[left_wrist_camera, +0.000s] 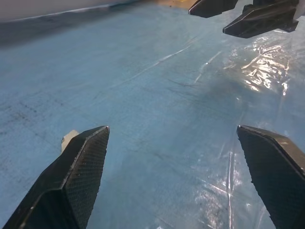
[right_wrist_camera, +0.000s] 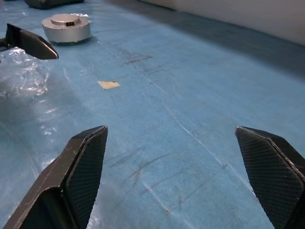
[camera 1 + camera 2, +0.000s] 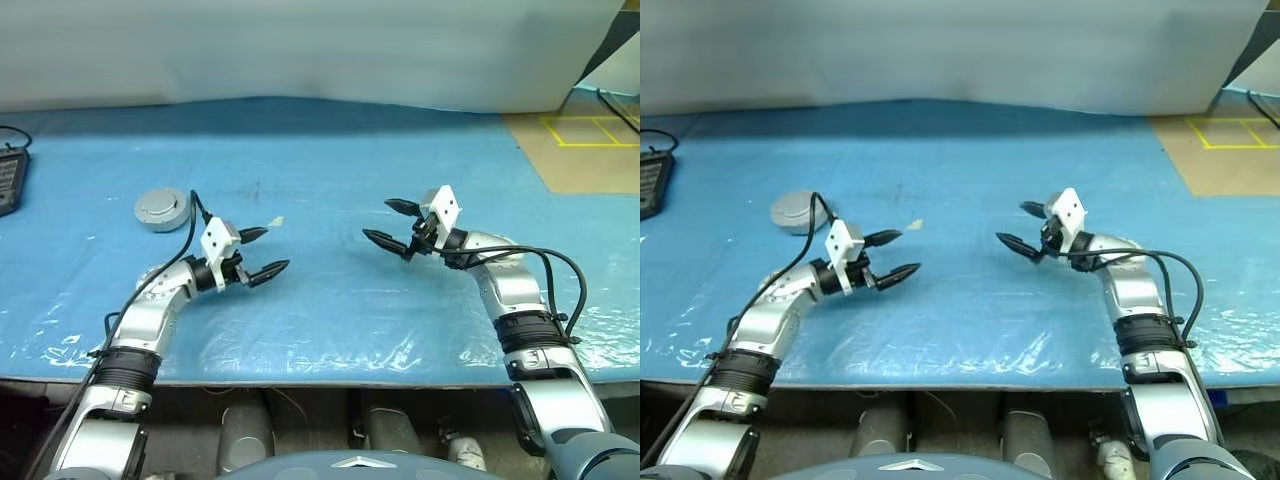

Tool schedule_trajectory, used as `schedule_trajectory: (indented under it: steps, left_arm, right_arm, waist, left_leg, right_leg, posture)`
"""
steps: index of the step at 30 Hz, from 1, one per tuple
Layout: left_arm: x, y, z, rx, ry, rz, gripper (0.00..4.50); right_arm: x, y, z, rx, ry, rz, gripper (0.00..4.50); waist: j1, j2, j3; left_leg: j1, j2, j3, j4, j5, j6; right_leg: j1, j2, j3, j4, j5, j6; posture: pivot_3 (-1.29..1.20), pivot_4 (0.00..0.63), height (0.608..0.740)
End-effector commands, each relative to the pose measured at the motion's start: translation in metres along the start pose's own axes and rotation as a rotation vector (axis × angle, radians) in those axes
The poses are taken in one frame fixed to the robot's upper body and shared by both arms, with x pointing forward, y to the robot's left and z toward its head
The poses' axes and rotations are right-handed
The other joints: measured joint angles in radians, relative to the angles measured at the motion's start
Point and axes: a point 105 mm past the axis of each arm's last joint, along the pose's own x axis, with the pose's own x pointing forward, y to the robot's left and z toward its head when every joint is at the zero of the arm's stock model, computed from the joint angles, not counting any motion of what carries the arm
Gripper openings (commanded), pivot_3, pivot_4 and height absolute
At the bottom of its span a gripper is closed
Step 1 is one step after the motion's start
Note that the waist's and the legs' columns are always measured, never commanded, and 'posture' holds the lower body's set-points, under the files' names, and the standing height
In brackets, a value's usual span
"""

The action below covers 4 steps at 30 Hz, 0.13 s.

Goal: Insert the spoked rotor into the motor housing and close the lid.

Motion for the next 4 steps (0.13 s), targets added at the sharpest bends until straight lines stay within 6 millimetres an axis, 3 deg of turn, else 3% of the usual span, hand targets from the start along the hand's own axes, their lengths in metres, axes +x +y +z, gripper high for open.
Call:
schedule_trajectory:
  steps: [1,4]
  left_arm:
    - [0.0003,0.0108,0.0190,0.047,-0.067,0.031,4.50]
    - [0.0009,0.0120,0.0202,0.057,-0.070,0.032,4.50]
  right_arm:
    - [-0.0040,-0.0032,0.0083,-0.023,-0.020,-0.006,4.48]
    - [-0.0060,-0.0035,0.0106,-0.015,-0.037,-0.003,4.48]
  waist:
    - [0.000,0.000,0.000]
    - [-0.001,0.000,0.000]
  left_leg:
    - [0.000,0.000,0.000,0.000,0.000,0.000]
    - [0.000,0.000,0.000,0.000,0.000,0.000]
  right_leg:
    - [0.000,0.000,0.000,0.000,0.000,0.000]
    - [0.000,0.000,0.000,0.000,0.000,0.000]
  posture:
    - [0.00,0.150,0.740]
    - [0.00,0.150,0.740]
